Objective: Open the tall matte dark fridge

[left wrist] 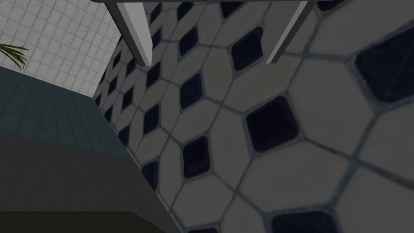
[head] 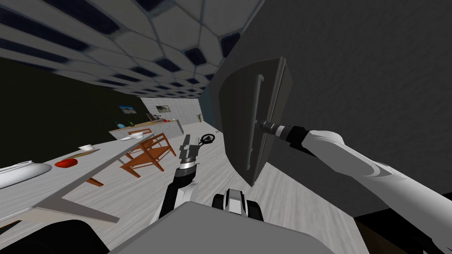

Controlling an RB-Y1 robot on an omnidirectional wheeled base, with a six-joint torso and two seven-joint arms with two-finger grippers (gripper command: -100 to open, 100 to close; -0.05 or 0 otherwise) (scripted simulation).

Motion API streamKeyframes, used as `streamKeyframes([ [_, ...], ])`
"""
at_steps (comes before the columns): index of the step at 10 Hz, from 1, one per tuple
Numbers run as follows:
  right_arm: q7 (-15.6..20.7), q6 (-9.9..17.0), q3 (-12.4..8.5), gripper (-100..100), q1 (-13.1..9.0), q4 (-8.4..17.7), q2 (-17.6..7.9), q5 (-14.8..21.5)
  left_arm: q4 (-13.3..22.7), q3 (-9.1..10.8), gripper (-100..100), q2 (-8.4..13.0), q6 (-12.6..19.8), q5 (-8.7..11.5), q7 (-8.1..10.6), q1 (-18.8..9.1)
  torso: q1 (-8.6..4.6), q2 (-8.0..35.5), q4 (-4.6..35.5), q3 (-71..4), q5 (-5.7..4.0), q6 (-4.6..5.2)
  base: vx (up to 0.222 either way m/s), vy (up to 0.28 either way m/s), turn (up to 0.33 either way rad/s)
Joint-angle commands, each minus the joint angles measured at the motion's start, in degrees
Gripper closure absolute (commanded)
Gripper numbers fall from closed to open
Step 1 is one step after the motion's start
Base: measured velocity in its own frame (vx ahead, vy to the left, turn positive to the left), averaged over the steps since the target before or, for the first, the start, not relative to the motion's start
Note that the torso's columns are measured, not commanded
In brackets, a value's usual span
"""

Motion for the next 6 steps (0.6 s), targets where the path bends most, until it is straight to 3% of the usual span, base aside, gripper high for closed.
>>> streamKeyframes([
  [1, -0.4, 0.2, -0.7, 100, -0.5, 1.6, 0.2, 1.3, 0.0, 0.0, 0, 0.0, 0.0, 0.0, 0.0, 0.0, -0.12, -0.2, 0.0, -0.2, 0.03, -0.25, -0.126, 0.312, -0.076],
  [6, -1.0, 0.2, -2.4, 100, -0.4, 4.6, -0.2, 3.2, 0.0, 0.0, 0, 0.0, 0.0, 0.0, 0.0, 0.0, -0.42, -0.1, 0.0, -0.1, -0.15, 0.1, -0.116, 0.308, -0.092],
])
